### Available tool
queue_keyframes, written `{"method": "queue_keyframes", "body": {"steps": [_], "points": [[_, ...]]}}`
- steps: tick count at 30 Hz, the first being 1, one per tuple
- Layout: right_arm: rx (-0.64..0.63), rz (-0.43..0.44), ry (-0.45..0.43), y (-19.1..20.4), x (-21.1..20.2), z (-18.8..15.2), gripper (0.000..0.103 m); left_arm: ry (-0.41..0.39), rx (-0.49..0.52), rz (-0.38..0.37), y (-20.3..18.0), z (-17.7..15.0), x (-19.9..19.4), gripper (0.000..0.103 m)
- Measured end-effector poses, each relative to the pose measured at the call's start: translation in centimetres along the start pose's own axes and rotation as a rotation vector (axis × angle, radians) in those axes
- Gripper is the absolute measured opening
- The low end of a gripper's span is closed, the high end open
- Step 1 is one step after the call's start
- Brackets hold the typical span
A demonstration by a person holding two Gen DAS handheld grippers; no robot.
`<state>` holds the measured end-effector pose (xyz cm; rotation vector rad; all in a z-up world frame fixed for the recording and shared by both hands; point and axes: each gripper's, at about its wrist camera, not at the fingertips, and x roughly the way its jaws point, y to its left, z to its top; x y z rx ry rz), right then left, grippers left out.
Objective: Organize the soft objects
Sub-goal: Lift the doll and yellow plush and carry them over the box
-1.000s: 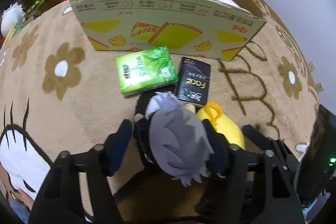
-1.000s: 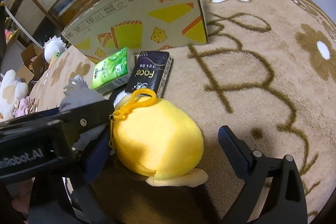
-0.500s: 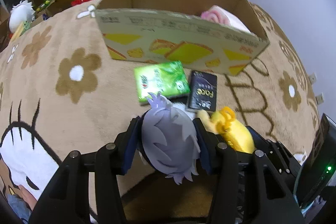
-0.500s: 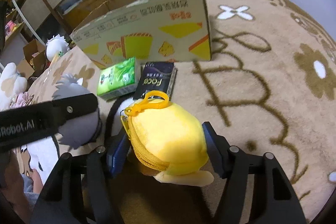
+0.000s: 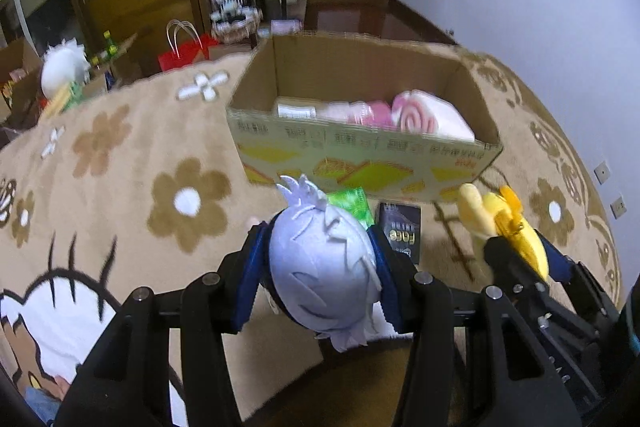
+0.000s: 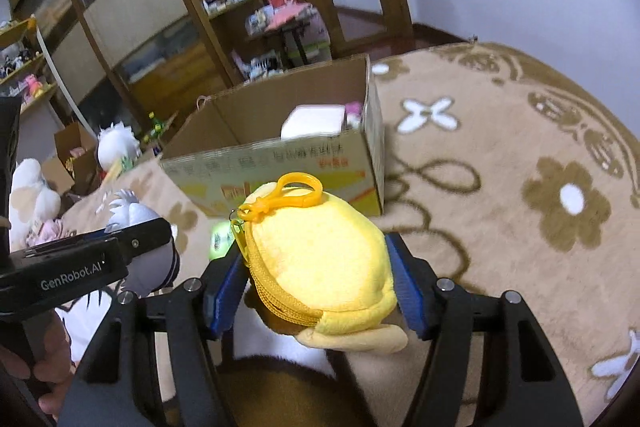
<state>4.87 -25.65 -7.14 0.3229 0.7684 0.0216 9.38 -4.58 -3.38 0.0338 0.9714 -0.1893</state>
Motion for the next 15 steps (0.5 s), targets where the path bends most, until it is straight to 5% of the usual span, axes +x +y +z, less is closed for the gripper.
{"method": "queue_keyframes", "body": {"steps": [10, 15], "points": [[-0.042, 0.012, -0.114, 0.9, -2.1, 2.8, 0.07, -0.229, 0.081, 0.072, -0.6, 1.4, -3.6, 0.049], [-0.05, 0.009, -0.168, 1.1, -2.9, 4.2, 0.07, -0.233, 0.103, 0.134, -0.7, 2.3, -3.5, 0.049]]}}
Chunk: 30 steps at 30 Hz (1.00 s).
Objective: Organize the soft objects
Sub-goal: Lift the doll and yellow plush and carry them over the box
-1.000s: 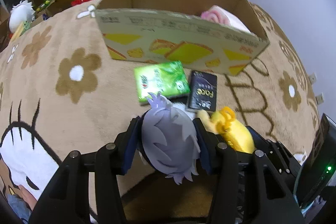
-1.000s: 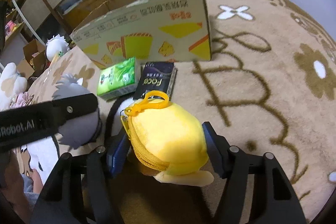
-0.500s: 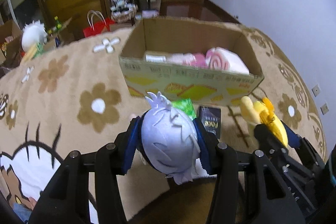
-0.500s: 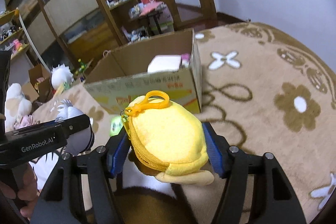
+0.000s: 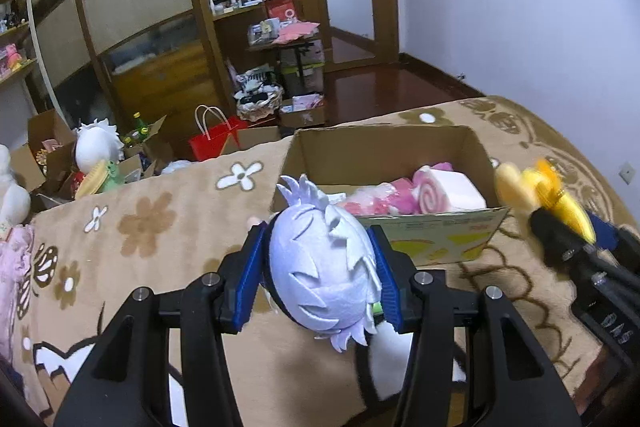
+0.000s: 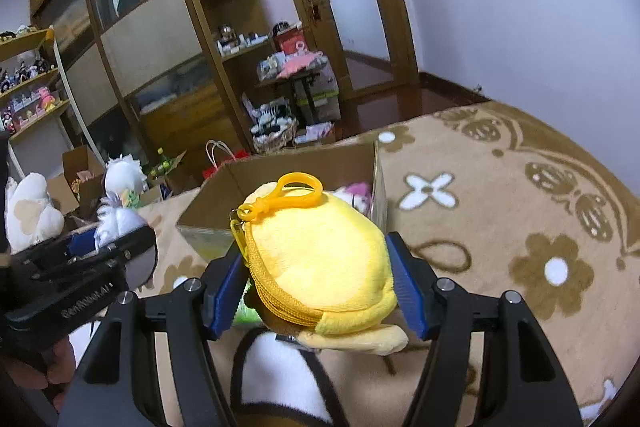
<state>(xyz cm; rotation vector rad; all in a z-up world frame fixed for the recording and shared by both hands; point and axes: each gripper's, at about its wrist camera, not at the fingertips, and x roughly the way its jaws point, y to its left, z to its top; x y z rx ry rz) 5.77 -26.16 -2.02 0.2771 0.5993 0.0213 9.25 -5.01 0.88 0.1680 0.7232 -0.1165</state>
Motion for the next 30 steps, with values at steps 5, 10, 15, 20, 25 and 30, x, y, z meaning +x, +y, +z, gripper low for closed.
{"method": "queue_keyframes", "body": {"steps": [5, 10, 15, 20, 25, 30], "points": [[-0.017, -0.008, -0.046, 0.2, -0.6, 0.9, 0.07, -0.007, -0.019, -0.003, 0.7, 0.4, 0.6, 0.049], [-0.031, -0.003, -0.08, 0.3, -0.5, 1.8, 0.07, -0.032, -0.026, 0.002, 1.1, 1.0, 0.9, 0.049], [-0.039, 0.017, -0.104, 0.5, 0.0, 2.6, 0.07, -0.106, -0.033, 0.004, 1.3, 2.3, 1.0, 0.049], [-0.054, 0.036, -0.128, 1.0, 0.9, 3.5, 0.07, -0.223, -0.02, 0.031, 0.8, 2.7, 0.9, 0.05], [-0.065, 0.05, -0.131, 1.3, 2.6, 4.6, 0.07, -0.279, 0.003, 0.028, 0.1, 3.7, 1.8, 0.05], [-0.075, 0.064, -0.124, 1.4, 4.7, 5.6, 0.07, -0.29, -0.005, 0.014, 0.3, 4.8, 3.7, 0.05]]}}
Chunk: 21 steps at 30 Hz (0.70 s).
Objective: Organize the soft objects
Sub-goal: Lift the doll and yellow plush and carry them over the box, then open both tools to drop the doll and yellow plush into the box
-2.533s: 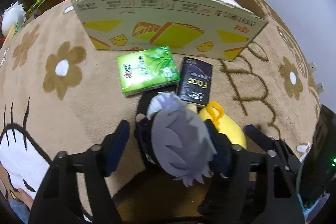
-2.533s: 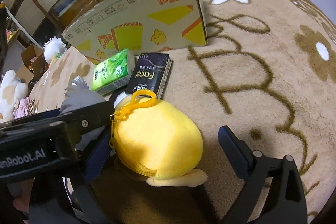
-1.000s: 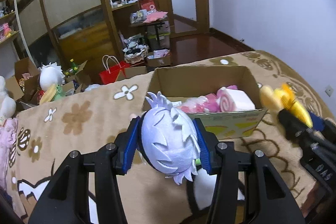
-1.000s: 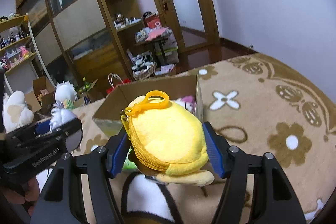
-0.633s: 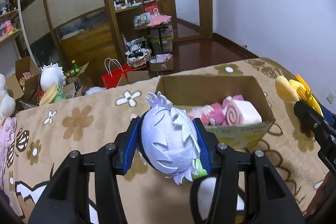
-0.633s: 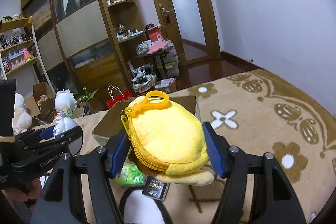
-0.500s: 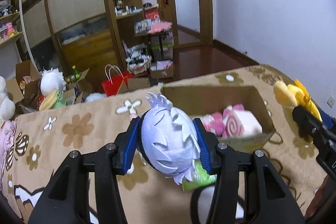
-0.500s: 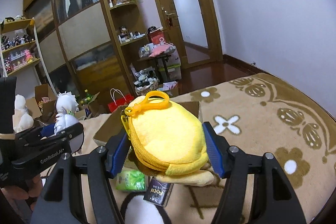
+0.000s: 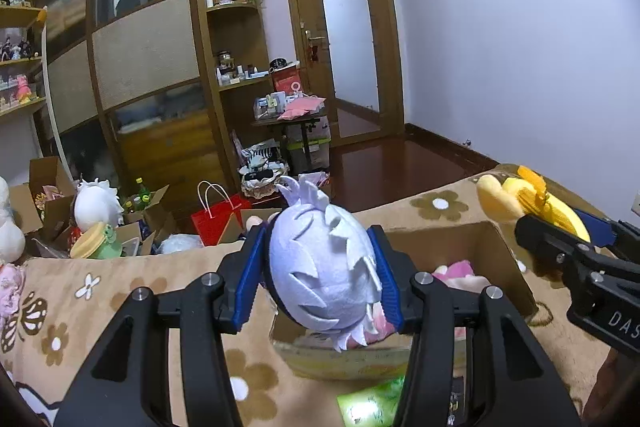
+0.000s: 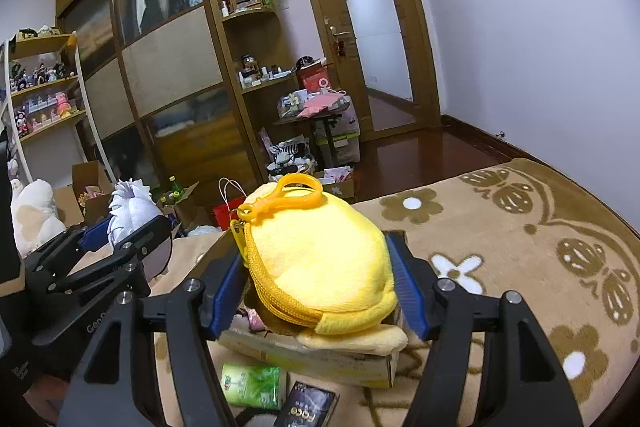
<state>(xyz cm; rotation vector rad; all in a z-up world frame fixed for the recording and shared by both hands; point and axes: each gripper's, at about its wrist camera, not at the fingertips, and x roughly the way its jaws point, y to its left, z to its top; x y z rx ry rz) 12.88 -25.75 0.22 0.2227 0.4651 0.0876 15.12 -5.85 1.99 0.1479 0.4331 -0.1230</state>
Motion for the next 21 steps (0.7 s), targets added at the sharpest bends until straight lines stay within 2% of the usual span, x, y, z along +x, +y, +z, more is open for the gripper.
{"method": "queue_keyframes", "body": {"steps": [8, 12, 15, 17, 18, 19, 21], "points": [[0.034, 0.05, 0.061, -0.3, 4.0, -0.5, 0.072, 0.058, -0.028, -0.044, 0.4, -1.2, 3.3, 0.051], [0.052, 0.055, 0.101, -0.7, 5.4, -1.4, 0.077, 0.117, -0.041, -0.051, 0.5, -2.0, 4.8, 0.053], [0.051, 0.041, 0.118, -0.9, 5.8, -1.9, 0.078, 0.114, -0.013, -0.035, -0.1, -2.4, 4.8, 0.061], [0.053, 0.031, 0.133, -1.0, 6.0, -2.2, 0.08, 0.105, 0.026, 0.002, -0.7, -2.3, 4.6, 0.078], [0.061, 0.029, 0.135, -1.2, 6.1, -2.3, 0.083, 0.102, 0.036, 0.029, -0.8, -2.3, 4.5, 0.081], [0.073, 0.026, 0.133, -1.4, 6.0, -2.4, 0.087, 0.097, 0.043, 0.067, -1.0, -2.2, 4.4, 0.089], [0.108, 0.01, 0.123, -2.2, 5.7, -2.4, 0.097, 0.096, 0.028, 0.069, -0.6, -1.9, 4.3, 0.097]]}}
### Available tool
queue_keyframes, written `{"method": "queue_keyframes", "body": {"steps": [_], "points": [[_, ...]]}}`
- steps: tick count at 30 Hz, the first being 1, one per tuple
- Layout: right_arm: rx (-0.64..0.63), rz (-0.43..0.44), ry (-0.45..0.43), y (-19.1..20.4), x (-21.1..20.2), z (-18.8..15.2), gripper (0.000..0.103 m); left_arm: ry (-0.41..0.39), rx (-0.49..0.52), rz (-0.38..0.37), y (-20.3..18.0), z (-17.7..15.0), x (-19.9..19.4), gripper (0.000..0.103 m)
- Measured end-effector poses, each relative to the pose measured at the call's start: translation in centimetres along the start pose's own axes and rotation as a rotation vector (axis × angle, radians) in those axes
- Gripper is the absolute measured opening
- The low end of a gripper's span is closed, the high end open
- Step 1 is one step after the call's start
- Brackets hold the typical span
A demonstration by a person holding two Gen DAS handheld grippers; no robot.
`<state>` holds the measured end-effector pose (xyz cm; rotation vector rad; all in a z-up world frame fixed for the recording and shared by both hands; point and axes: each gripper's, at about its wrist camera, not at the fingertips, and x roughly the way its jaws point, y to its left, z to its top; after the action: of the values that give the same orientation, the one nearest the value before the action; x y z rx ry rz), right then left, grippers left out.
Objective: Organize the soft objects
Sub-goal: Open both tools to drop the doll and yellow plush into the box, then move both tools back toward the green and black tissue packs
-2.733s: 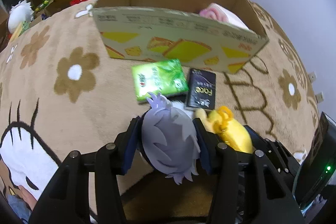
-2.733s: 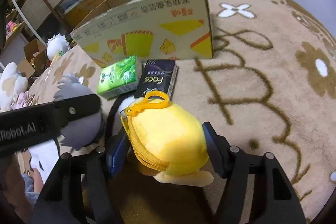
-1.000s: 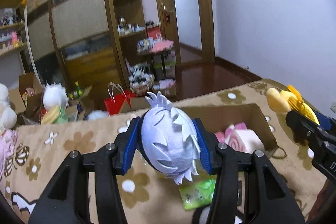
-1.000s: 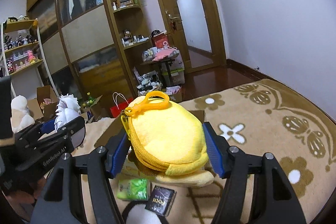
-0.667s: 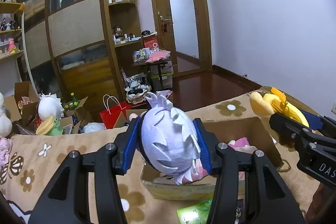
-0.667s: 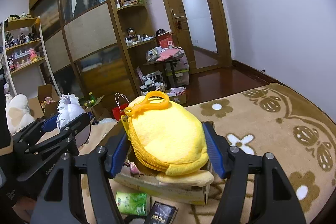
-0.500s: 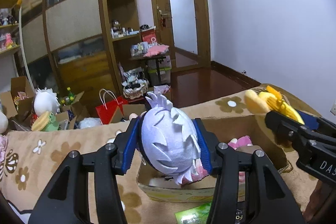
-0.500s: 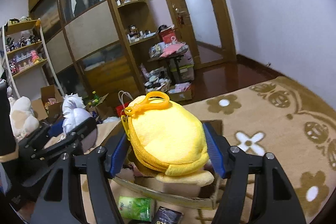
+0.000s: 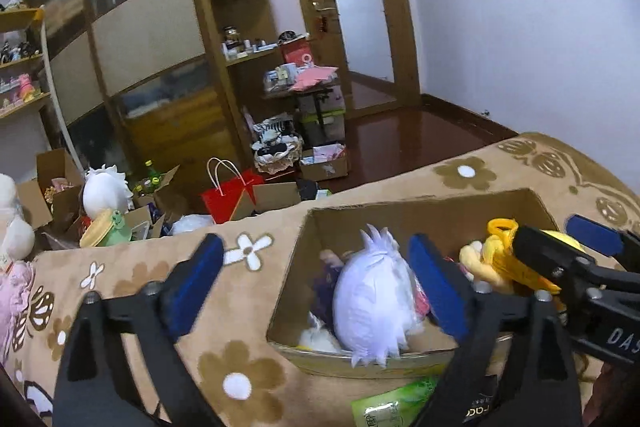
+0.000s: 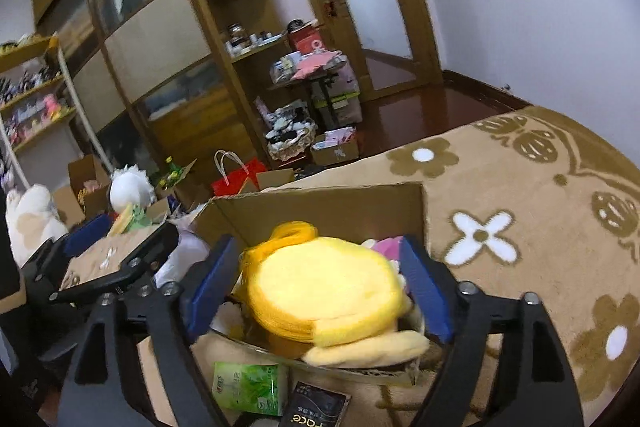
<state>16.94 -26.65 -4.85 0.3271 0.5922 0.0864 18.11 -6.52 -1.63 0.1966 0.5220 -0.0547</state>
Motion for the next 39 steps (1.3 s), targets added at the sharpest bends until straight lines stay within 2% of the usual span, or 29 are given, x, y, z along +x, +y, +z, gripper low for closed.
{"method": "queue_keyframes", "body": {"steps": [2, 7, 17, 25, 30, 34, 39], "points": [[0.029, -0.013, -0.02, -0.7, -0.4, 0.1, 0.103, 0.006, -0.021, -0.015, 0.5, 0.1, 0.0, 0.1], [0.047, -0.025, -0.036, -1.2, -1.6, 0.7, 0.103, 0.032, -0.03, 0.0, 1.3, 0.0, -0.2, 0.1], [0.026, -0.041, -0.036, 0.0, -4.5, 0.9, 0.103, 0.068, -0.039, -0.02, 2.3, 0.2, -2.3, 0.101], [-0.015, -0.059, -0.025, 1.2, -7.1, -0.4, 0.103, 0.162, -0.091, -0.084, 3.6, -0.7, -3.9, 0.101], [-0.068, -0.09, 0.011, 2.1, -7.6, -1.9, 0.103, 0.202, -0.092, -0.093, 3.9, -1.2, -4.8, 0.101], [-0.085, -0.114, 0.06, 2.6, -7.4, -3.3, 0.103, 0.262, -0.144, -0.076, 4.5, -2.1, -4.5, 0.101], [-0.073, -0.12, 0.136, 2.1, -6.2, -5.4, 0.103, 0.317, -0.174, -0.11, 4.7, -3.4, -3.3, 0.101]]}}
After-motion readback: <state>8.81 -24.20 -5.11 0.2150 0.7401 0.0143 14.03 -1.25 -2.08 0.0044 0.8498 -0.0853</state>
